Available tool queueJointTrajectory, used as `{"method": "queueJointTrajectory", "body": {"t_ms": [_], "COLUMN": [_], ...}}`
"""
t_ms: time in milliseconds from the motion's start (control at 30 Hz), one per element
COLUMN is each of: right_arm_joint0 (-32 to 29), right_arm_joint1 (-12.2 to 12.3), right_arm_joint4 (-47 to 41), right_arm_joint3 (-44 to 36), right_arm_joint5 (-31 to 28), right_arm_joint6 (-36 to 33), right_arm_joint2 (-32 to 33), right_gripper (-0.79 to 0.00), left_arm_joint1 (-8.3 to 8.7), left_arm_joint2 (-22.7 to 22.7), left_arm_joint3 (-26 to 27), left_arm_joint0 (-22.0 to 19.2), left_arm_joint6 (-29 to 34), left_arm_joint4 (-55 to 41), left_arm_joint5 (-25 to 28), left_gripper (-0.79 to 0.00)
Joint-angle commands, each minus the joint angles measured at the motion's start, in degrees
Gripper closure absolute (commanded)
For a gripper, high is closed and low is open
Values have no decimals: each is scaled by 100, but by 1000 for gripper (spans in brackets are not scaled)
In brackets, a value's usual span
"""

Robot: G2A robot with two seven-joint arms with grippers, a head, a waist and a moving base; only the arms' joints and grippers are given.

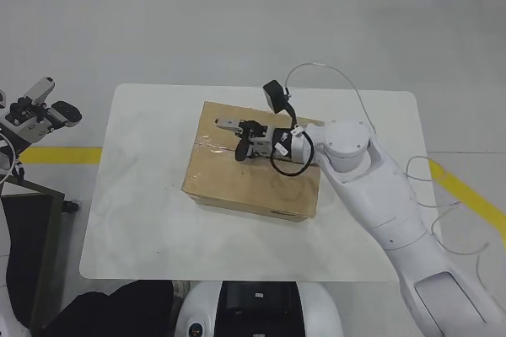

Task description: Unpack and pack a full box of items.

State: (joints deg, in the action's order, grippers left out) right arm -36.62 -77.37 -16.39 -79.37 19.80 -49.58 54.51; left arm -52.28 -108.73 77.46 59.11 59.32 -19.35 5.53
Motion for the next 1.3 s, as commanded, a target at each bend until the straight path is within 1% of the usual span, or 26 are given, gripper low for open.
{"method": "queueJointTrajectory", "body": {"t_ms": [0, 133, 333, 633, 767, 1067, 1267], "right_arm_joint0": [-37, -158, -408, -823, -1005, -1396, -1694], "right_arm_joint1": [24, 101, 249, 492, 572, 717, 829], "right_arm_joint4": [52, 247, 556, 1225, 1328, 1535, 1612], "right_arm_joint3": [-38, -224, -715, -1325, -1546, -2205, -2583], "right_arm_joint5": [49, 209, 491, 968, 1060, 1261, 1488], "right_arm_joint6": [-12, -137, -324, -587, -690, -652, -682], "right_arm_joint2": [56, 184, 493, 965, 1132, 1466, 1828], "right_gripper": [-785, -785, -785, -785, -785, -785, -785], "left_arm_joint1": [0, 0, 0, 0, 0, 0, 0], "left_arm_joint2": [0, 0, 0, 0, 0, 0, 0], "left_arm_joint3": [0, 0, 0, 0, 0, 0, 0], "left_arm_joint0": [0, 0, 0, 0, 0, 0, 0], "left_arm_joint6": [0, 0, 0, 0, 0, 0, 0], "left_arm_joint4": [0, 0, 0, 0, 0, 0, 0], "left_arm_joint5": [0, 0, 0, 0, 0, 0, 0], "left_gripper": [-785, -785, -785, -785, -785, -785, -785]}}
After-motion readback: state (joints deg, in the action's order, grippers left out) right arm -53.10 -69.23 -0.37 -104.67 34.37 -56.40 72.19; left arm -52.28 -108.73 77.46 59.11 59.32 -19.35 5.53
